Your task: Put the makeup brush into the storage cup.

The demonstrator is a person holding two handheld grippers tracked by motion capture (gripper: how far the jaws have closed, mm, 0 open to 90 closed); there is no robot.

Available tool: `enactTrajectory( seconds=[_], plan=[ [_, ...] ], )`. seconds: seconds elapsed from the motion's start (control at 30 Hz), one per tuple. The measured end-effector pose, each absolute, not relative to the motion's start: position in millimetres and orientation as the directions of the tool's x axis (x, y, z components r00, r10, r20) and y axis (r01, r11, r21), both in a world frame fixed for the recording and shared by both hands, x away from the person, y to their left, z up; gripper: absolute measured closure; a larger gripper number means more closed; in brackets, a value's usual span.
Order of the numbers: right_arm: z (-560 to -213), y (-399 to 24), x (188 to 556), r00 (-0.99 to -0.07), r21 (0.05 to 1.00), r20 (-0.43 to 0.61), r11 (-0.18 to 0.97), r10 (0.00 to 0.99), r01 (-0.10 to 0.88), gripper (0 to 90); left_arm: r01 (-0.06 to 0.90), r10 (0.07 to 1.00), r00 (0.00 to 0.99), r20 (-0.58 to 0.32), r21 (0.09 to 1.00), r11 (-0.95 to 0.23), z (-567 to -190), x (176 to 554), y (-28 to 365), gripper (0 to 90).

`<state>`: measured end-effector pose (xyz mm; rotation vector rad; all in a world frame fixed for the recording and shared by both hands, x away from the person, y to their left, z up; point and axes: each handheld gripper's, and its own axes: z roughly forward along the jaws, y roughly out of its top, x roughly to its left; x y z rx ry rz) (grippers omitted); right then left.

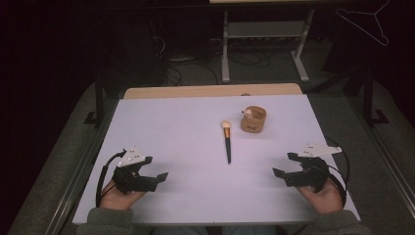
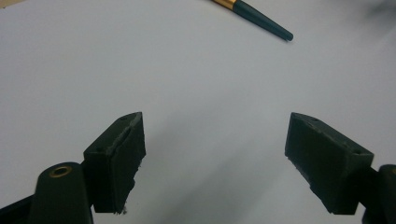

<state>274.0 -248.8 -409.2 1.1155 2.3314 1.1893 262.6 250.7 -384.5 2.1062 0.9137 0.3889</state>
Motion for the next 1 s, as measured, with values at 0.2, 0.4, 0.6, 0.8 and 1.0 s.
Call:
enactTrajectory(
  seconds=[0.2, 0.4, 0.6, 0.8, 1.0],
  plan=[
    [-409, -249, 274, -0.654, 0.785, 0.083, 0.355, 0.752, 0.507, 18.2, 0.477, 0.72, 0.693, -0.03, 0.768, -0.427, -385, 263, 251, 19.9],
    [-408, -246, 274, -0.652, 0.782, 0.086, 0.355, 0.753, 0.513, 18.2, 0.476, 0.719, 0.695, -0.028, 0.766, -0.431, -385, 263, 251, 20.0],
    [-406, -242, 277, -0.652, 0.779, 0.091, 0.354, 0.753, 0.518, 17.5, 0.474, 0.718, 0.696, -0.022, 0.765, -0.436, -386, 263, 250, 20.1],
    [-398, -233, 283, -0.664, 0.771, 0.091, 0.369, 0.743, 0.519, 17.5, 0.478, 0.72, 0.694, -0.027, 0.764, -0.433, -387, 263, 249, 20.0],
    [-386, -222, 294, -0.676, 0.758, 0.073, 0.4, 0.733, 0.516, 17.4, 0.473, 0.713, 0.701, -0.019, 0.761, -0.444, -387, 263, 249, 20.1]
  ],
)
